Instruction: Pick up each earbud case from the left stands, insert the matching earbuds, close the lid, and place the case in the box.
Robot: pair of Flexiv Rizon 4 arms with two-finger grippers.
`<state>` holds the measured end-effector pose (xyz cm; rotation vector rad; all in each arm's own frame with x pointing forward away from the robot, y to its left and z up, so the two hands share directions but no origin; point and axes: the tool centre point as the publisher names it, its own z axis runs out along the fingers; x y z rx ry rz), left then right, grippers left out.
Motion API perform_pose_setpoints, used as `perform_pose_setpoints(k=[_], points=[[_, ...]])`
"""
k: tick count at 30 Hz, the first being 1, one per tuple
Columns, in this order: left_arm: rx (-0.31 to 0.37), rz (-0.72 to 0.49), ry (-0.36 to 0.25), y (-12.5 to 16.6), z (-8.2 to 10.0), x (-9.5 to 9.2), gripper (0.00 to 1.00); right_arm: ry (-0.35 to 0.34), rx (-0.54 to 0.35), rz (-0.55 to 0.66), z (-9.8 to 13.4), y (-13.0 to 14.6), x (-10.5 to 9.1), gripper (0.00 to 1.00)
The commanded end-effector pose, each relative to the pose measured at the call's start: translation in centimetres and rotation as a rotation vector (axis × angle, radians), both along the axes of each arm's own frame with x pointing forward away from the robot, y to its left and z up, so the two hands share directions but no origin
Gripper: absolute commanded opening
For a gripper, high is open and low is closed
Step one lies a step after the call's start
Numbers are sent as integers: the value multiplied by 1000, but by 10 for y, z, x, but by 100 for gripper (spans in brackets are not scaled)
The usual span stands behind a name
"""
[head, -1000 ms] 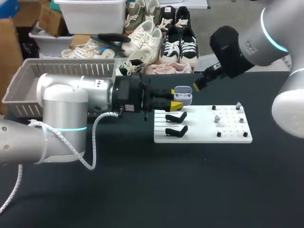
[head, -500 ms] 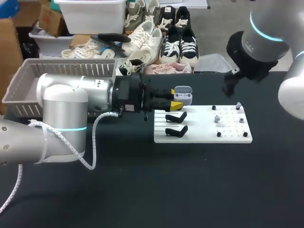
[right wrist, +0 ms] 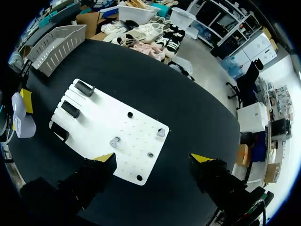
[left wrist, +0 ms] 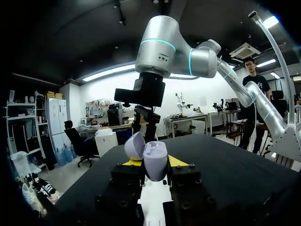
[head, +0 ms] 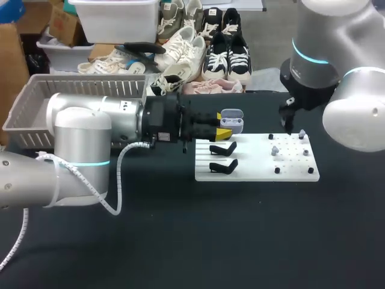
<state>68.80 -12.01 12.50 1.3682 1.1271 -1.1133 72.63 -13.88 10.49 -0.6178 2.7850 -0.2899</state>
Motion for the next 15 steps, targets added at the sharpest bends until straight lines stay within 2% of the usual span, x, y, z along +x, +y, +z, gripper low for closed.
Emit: perform_pose_setpoints(k=[1,4,5,13,14,15], points=[[-2,2,-1,0,0,0,0,31,7,-8,-14,-2,11,93],[-2,2,-1,0,0,0,0,50,12,-5,-23,-3,12,87],[-2,2,-1,0,0,0,0,59,7,-2,-27,-3,13,81],[-2,2,-1,0,0,0,0,83,4,2,-45,-3,20,71],[-2,2,-1,0,0,0,0,91,6,-2,-45,-3,19,65],[-2,2,-1,0,0,0,0,100,2,-5,-48,-3,19,50]])
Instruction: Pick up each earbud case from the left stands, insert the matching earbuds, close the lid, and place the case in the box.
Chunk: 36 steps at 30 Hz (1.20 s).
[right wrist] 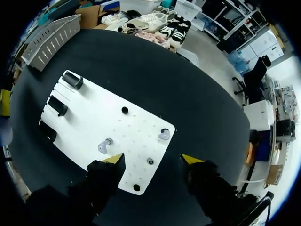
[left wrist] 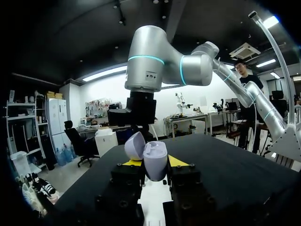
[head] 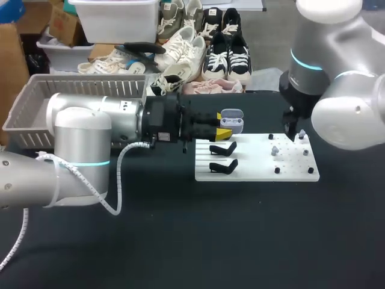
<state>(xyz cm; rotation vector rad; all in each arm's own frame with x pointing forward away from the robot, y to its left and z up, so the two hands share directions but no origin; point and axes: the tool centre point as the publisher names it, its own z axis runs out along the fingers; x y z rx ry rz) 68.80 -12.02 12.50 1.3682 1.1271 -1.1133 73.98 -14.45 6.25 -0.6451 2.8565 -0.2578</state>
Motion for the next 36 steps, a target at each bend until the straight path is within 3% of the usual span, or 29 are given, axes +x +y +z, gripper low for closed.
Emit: perform_pose_setpoints(k=[1,5,9,36], points=[[-2,2,-1,0,-1,0,0,25,-9,-11,-8,2,7,48],[-2,2,-1,0,-1,0,0,33,-9,-23,-14,0,10,59],[-2,2,-1,0,-1,0,0,33,-16,-37,-18,-4,14,52],[-2,2,-1,0,-1,0,0,13,-68,-54,-33,-13,25,39]])
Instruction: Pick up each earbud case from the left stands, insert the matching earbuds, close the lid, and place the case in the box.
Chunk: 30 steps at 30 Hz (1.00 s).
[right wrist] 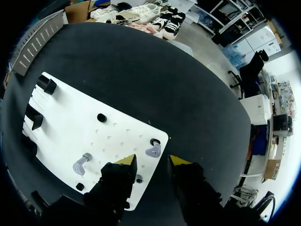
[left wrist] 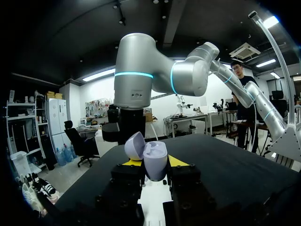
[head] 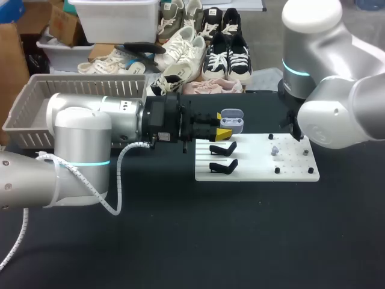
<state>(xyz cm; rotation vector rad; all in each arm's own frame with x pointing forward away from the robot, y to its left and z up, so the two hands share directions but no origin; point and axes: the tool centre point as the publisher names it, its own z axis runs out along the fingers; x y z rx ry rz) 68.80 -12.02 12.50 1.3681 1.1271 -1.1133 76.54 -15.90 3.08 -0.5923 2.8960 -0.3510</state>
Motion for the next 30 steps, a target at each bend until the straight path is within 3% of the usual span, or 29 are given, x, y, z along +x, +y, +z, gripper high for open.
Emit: perform_pose_setpoints(k=[1,30], points=[[-2,2,-1,0,0,0,0,-6,-6,-5,-2,1,0,39],[-2,2,-1,0,0,0,0,-4,-15,-2,-8,3,5,24]])
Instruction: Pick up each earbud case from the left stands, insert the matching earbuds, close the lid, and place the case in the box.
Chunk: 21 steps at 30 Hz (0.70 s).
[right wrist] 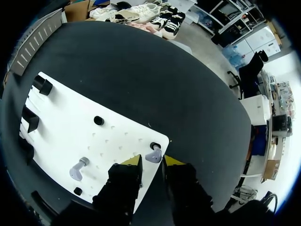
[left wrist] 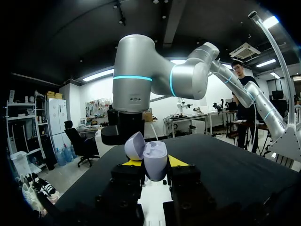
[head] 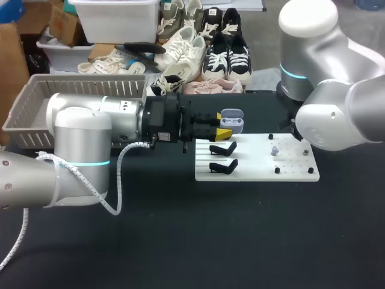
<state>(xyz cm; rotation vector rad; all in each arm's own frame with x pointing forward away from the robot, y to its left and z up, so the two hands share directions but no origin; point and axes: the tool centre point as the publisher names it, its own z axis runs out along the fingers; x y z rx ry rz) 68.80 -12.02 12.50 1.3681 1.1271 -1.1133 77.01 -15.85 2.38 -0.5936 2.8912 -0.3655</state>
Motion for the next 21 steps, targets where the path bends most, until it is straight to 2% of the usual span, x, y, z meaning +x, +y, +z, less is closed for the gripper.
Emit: perform_pose_setpoints(k=[1,10,17,21], points=[[-2,2,-1,0,0,0,0,2,-6,-2,-2,3,1,24],[-2,2,-1,0,0,0,0,3,-15,-3,-3,2,2,20],[-2,2,-1,0,0,0,0,3,-20,-9,-4,0,2,0],[-2,2,-1,0,0,0,0,1,-22,-13,-4,-2,0,0]])
